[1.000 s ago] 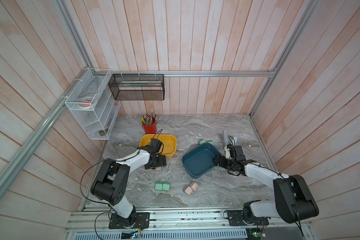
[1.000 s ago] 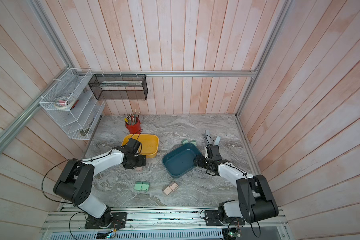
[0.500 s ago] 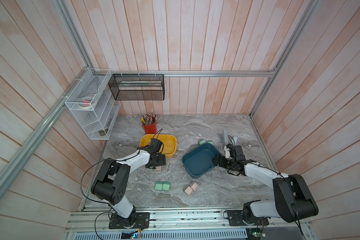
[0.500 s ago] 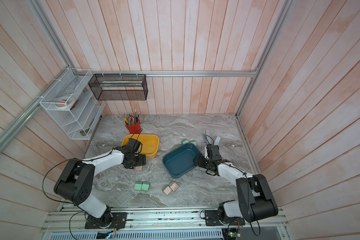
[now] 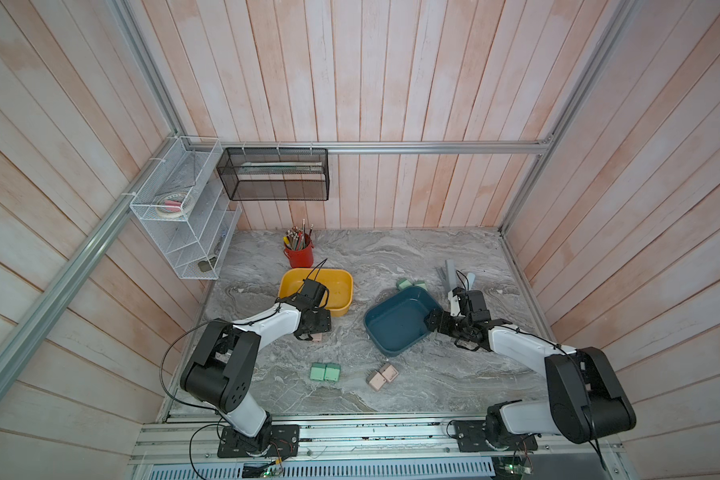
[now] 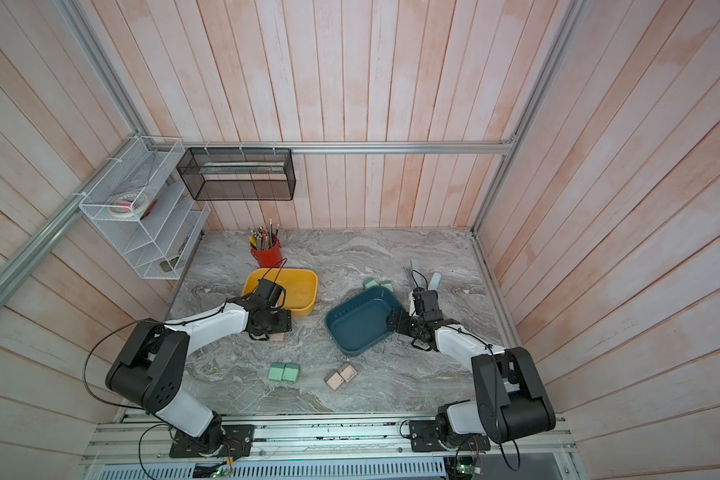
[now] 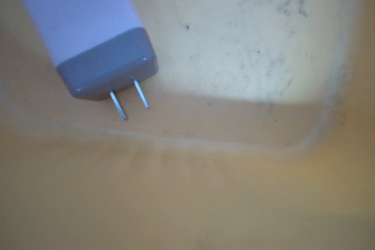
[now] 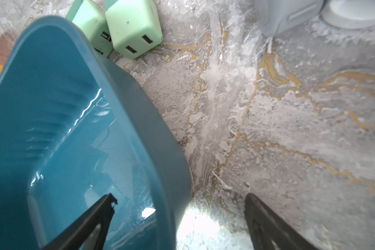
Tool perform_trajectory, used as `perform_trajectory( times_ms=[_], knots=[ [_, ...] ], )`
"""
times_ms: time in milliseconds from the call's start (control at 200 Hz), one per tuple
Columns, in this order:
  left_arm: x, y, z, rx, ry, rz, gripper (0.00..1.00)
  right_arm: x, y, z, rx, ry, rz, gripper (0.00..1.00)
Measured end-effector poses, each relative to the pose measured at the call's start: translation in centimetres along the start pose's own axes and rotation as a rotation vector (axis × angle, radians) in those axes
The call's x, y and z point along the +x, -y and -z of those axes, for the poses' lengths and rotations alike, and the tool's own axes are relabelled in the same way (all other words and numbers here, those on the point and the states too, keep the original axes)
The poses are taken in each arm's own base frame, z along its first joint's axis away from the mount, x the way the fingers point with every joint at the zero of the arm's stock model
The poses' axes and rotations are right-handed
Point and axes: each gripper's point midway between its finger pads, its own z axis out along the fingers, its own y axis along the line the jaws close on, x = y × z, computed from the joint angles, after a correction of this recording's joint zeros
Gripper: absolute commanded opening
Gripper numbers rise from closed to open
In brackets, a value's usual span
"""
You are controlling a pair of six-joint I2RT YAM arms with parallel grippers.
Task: Place the plugs by color into the storage box
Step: Pick up the plug from the center of the board.
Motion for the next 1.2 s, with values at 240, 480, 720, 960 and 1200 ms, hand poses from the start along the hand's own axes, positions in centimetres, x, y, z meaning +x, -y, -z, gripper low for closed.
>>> perform_trajectory(
  times_ms=[240, 480, 720, 960, 1200],
  knots=[
    [0.4, 0.1, 0.0, 0.001, 0.008, -0.012, 0.65, -0.2, -0.1, -0.2, -0.001, 0.002, 0.0, 0.97],
    [0.5, 0.0, 0.0, 0.004, 0.015, -0.011, 0.44, -0.2, -0.1, -0.2, -0.002, 0.004, -0.003, 0.97],
    [1.0, 0.0, 0.3, 0.012, 0.007, -0.013, 0.44, -0.3, -0.1, -0.2, -0.003, 0.006, -0.01, 0.97],
    [3.3, -0.6, 1.5, -0.004, -0.072, -0.011, 0.44, -0.3, -0.1, -0.2, -0.004, 0.008, -0.017, 0.97],
    [2.0, -0.2, 4.8, -0.007, -0.06, -0.017, 0.44, -0.5, -0.2, -0.2, -0.007, 0.013, -0.025, 0.97]
  ],
)
